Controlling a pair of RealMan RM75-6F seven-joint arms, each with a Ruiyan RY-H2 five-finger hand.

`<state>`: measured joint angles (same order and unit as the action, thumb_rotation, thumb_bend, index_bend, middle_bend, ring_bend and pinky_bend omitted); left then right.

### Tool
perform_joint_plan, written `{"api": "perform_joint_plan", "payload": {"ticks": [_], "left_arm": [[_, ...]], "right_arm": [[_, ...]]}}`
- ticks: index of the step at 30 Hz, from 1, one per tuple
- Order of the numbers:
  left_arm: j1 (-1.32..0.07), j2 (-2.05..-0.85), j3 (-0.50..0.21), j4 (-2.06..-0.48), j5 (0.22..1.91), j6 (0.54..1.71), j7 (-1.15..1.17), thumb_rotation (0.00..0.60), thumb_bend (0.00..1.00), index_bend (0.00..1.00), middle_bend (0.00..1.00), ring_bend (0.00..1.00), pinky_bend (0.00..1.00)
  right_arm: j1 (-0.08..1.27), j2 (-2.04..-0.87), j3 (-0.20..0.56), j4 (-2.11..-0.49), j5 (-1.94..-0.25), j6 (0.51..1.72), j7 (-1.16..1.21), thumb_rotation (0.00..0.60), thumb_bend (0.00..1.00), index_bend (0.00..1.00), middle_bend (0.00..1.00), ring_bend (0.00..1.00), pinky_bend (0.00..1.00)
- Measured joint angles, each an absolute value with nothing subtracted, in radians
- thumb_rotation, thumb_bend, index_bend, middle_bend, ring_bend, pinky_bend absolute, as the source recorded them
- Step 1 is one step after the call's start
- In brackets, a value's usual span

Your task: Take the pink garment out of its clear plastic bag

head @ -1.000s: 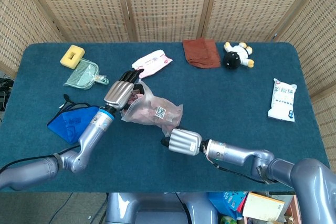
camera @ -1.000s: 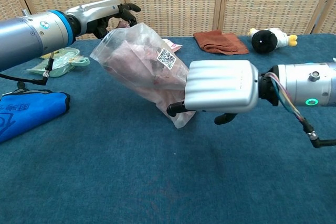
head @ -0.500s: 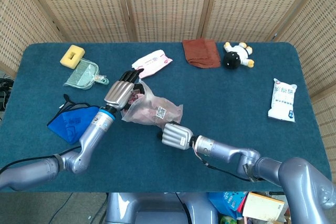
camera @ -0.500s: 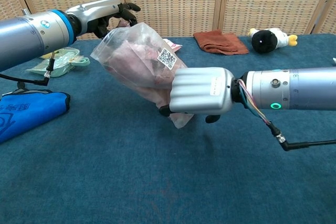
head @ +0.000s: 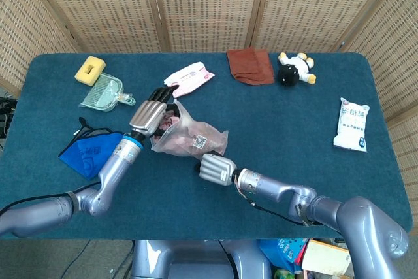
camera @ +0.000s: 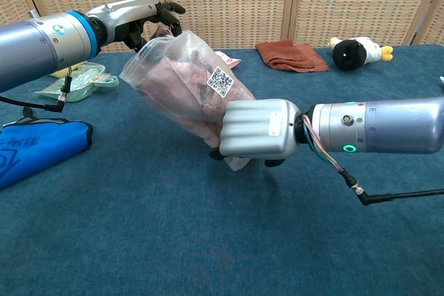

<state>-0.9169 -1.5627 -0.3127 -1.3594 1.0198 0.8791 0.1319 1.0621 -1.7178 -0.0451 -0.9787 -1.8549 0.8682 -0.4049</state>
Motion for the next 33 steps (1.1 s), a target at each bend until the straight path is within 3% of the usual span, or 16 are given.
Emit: {"api": "perform_joint_plan", "payload": {"ticks": [11, 18, 33], "left_arm": [[-0.919, -1.561, -0.312, -1.344, 1.019, 0.872, 0.116, 0.600, 0.47, 0.75, 0.00, 0.00, 0.00], [-0.916, -1.560, -0.311, -1.329, 1.016, 0.870, 0.103, 0.600, 0.47, 0.75, 0.00, 0.00, 0.00], [-0.911, -1.556, -0.309, -1.315, 1.023, 0.871, 0.083, 0.600, 0.47, 0.76, 0.00, 0.00, 0.00]], "right_arm": [[1.057, -1.756, -0.068, -0.914, -1.851, 0.878, -0.366, 0.600, 0.57, 0.56, 0.89, 0.92, 1.00], [1.052, -1.775, -0.086, -0.872, -1.860, 0.907, -0.336, 0.600, 0.81, 0.65, 0.90, 0.92, 1.00], [1.052, -1.757, -0.105, -0.871, -1.875, 0.955, -0.318, 0.600, 0.90, 0.69, 0.90, 0.92, 1.00]]}}
